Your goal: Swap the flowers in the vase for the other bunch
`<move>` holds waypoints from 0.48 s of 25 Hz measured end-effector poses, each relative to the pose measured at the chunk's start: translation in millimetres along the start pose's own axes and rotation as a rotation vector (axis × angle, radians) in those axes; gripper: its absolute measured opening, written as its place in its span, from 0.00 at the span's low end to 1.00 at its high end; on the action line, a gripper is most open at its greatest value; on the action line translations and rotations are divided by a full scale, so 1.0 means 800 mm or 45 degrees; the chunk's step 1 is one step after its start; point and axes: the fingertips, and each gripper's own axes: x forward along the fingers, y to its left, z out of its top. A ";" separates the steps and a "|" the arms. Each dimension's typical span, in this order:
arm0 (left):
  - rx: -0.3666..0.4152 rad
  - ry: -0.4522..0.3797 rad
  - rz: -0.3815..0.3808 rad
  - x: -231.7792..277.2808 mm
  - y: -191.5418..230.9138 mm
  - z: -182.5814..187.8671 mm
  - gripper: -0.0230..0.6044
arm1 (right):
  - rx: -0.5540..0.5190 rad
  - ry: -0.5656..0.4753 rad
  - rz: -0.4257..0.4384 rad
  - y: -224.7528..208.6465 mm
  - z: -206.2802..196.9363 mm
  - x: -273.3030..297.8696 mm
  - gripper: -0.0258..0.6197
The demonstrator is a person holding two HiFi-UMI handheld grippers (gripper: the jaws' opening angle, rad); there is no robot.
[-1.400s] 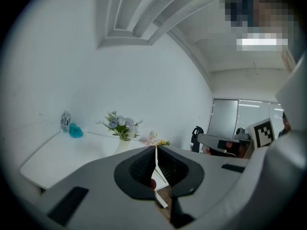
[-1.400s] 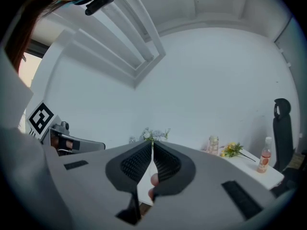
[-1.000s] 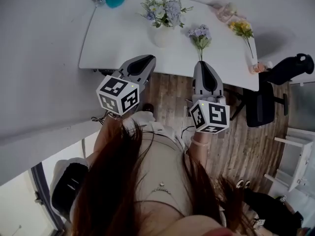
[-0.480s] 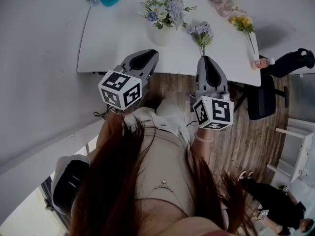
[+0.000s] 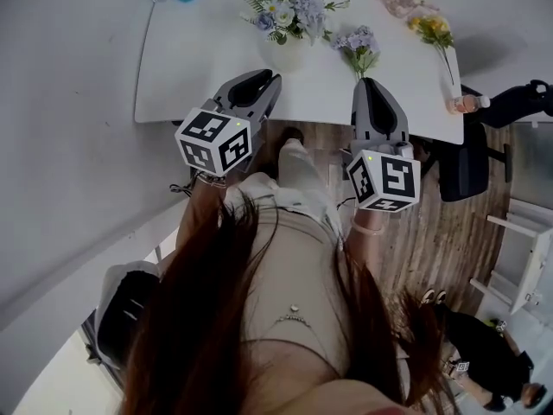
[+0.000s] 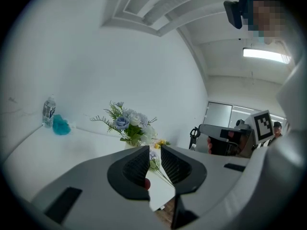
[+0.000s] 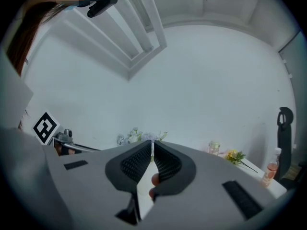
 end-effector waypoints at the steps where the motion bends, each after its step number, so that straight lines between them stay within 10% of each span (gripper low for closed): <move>1: -0.007 0.004 0.008 0.003 0.004 -0.002 0.13 | 0.000 0.001 0.005 -0.002 0.001 0.004 0.09; 12: -0.037 0.012 0.060 0.035 0.029 -0.005 0.20 | -0.020 0.031 0.051 -0.024 -0.003 0.045 0.09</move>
